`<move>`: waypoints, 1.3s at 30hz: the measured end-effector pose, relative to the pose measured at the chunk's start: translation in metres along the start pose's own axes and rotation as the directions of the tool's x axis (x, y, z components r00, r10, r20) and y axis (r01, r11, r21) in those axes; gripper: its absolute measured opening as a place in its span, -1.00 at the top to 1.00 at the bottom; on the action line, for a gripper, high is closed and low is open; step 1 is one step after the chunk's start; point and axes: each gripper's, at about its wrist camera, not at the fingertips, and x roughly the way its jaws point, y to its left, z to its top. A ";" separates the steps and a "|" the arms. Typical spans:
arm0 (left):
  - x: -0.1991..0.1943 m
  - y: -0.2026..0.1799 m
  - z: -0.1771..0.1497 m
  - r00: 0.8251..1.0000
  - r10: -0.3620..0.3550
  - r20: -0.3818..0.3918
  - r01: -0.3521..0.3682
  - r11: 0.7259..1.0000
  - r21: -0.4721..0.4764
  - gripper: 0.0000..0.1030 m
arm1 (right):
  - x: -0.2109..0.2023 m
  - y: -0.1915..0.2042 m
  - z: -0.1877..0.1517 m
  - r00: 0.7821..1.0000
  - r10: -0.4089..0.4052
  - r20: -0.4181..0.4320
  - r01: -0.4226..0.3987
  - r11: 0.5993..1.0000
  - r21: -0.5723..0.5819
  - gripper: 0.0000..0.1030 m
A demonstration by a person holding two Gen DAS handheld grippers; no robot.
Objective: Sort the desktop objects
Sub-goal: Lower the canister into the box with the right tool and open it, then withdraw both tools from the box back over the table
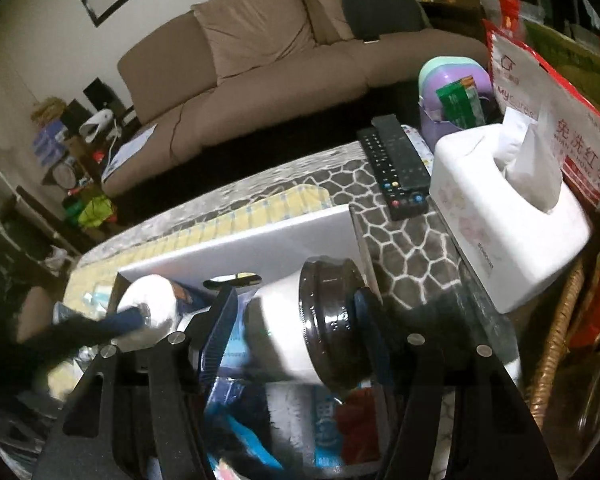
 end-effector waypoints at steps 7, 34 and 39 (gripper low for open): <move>-0.030 0.003 -0.023 0.999 0.050 -0.017 -0.049 0.999 0.018 -0.42 | -0.044 -0.004 -0.008 0.998 -0.012 0.062 0.008 0.999 0.051 -0.31; -0.228 0.010 -0.159 0.980 0.185 0.069 -0.181 0.981 -0.062 -0.99 | -0.151 0.167 -0.171 0.995 -0.104 -0.011 0.097 0.961 -0.259 -1.00; -0.259 0.014 -0.179 0.966 0.245 0.088 -0.240 0.969 -0.062 -1.00 | -0.161 0.198 -0.192 0.996 -0.088 -0.005 0.084 0.961 -0.264 -1.00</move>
